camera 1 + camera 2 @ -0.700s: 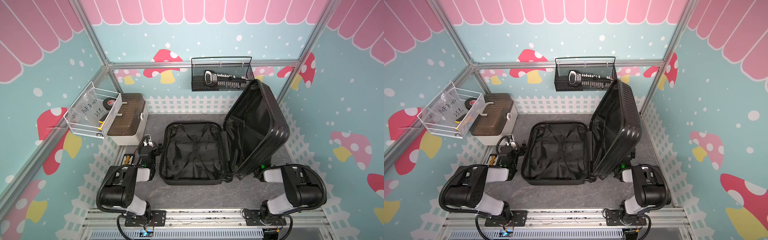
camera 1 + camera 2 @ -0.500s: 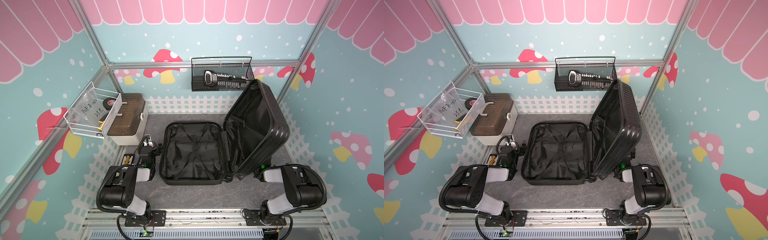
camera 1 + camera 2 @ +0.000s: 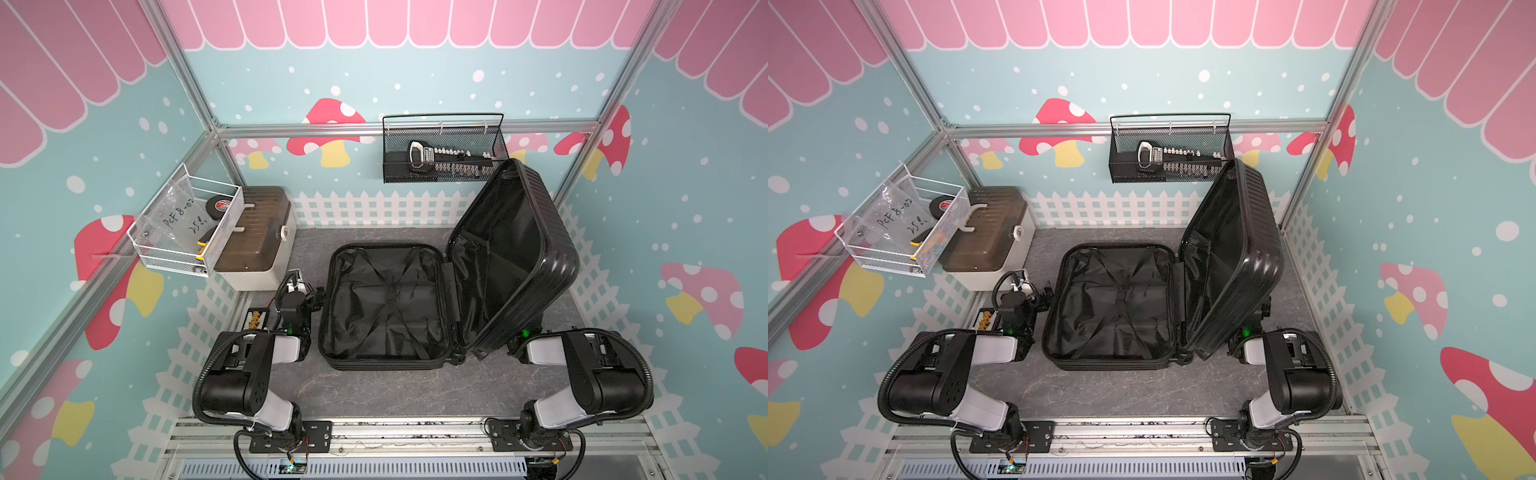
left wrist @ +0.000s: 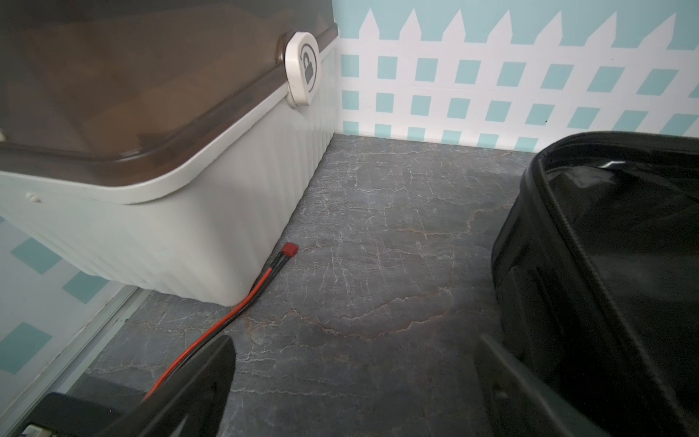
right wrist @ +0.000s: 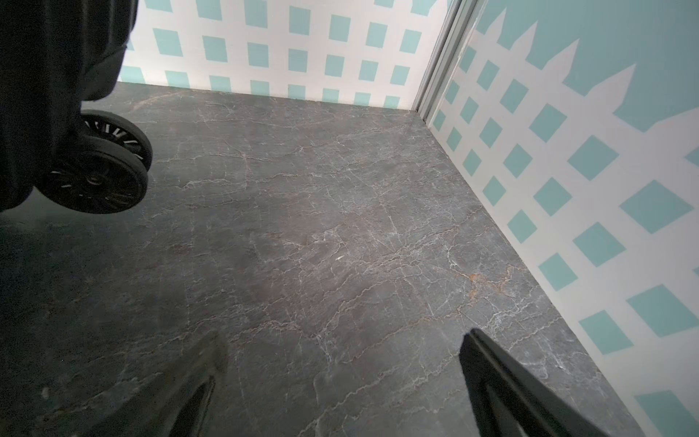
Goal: Close the suitcase zippers
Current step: Close the suitcase at the center of the board.
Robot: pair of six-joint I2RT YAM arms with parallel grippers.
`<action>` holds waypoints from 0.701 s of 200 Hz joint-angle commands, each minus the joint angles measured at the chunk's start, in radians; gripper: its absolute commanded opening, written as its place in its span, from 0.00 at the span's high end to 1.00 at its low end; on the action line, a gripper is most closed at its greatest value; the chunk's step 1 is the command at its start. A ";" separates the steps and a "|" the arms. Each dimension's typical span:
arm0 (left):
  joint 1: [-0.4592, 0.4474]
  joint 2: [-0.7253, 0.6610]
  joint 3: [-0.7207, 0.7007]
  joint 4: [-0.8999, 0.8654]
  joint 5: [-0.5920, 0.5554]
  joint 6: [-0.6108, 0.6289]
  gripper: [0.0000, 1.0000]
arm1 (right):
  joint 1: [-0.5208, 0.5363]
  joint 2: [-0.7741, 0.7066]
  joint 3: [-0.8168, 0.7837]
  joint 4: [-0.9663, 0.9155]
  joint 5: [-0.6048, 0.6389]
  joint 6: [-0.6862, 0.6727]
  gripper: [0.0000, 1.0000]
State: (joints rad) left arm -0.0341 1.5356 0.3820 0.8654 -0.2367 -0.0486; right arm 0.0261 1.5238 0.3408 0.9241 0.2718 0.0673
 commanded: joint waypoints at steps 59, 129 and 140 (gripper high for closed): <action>-0.007 -0.004 -0.027 0.088 0.026 0.004 0.00 | 0.008 0.000 0.009 0.016 -0.004 -0.012 0.01; -0.012 -0.280 0.002 -0.214 -0.072 -0.053 0.01 | 0.008 -0.074 0.006 -0.038 0.065 0.015 0.01; -0.013 -0.349 0.058 -0.382 -0.078 -0.131 0.01 | 0.008 -0.096 0.004 -0.056 0.073 0.017 0.01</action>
State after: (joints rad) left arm -0.0399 1.3090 0.3511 0.7696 -0.2733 -0.0711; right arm 0.0261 1.4849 0.3408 0.8848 0.3023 0.0731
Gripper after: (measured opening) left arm 0.995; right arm 0.987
